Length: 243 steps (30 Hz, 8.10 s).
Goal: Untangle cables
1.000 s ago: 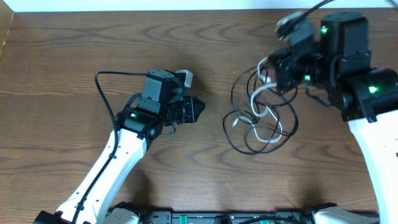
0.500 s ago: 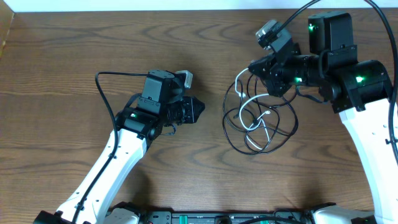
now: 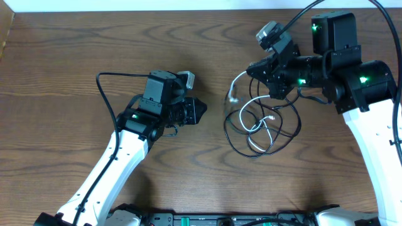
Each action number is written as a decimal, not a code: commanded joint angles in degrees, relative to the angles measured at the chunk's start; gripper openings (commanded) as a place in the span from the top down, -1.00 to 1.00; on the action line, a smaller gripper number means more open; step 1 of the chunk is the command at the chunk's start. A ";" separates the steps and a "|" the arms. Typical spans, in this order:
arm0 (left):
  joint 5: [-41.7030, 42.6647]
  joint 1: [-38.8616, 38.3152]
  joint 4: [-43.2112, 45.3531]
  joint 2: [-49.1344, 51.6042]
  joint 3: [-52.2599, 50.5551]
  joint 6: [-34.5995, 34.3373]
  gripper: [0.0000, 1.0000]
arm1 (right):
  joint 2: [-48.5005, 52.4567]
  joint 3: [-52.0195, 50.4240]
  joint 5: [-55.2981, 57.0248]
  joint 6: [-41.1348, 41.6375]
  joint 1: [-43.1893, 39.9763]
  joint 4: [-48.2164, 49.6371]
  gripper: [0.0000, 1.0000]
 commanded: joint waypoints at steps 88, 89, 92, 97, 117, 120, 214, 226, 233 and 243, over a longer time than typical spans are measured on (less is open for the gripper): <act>-16.11 -14.78 14.45 2.32 0.20 -1.79 -0.29 | 0.02 0.28 -18.97 9.01 -1.75 10.58 0.98; -16.11 -14.78 14.64 2.32 0.20 -1.79 -0.19 | 0.02 0.28 -18.97 9.01 -1.75 10.54 0.98; -15.19 -14.78 13.94 2.32 0.20 -1.86 0.85 | 0.02 0.28 -18.95 8.98 -1.75 10.45 0.98; -3.56 -14.93 12.59 2.32 0.20 -2.86 0.85 | 0.02 0.28 -10.62 9.68 -1.77 10.49 0.98; -26.23 -18.23 -6.25 2.32 0.17 0.70 0.85 | 0.02 0.28 26.14 30.88 -7.34 14.05 0.98; -30.08 -18.14 -4.09 2.32 0.17 0.70 0.84 | 0.02 0.28 29.77 28.41 -8.98 10.58 0.98; -24.04 -10.88 -6.91 2.32 0.17 -0.59 0.12 | 8.09 -48.83 43.12 84.43 -2.38 34.84 -0.04; -24.06 -10.88 -6.88 2.32 0.17 -0.59 0.12 | 1.53 -47.23 43.17 72.46 -4.76 34.40 0.98; -24.06 -10.88 -6.88 2.32 0.17 -0.59 0.12 | -4.37 -38.86 43.30 56.04 -8.11 25.86 0.98; -24.06 -10.88 -6.88 2.32 0.17 -0.59 0.11 | -5.03 -18.29 38.86 48.19 -20.33 15.34 0.98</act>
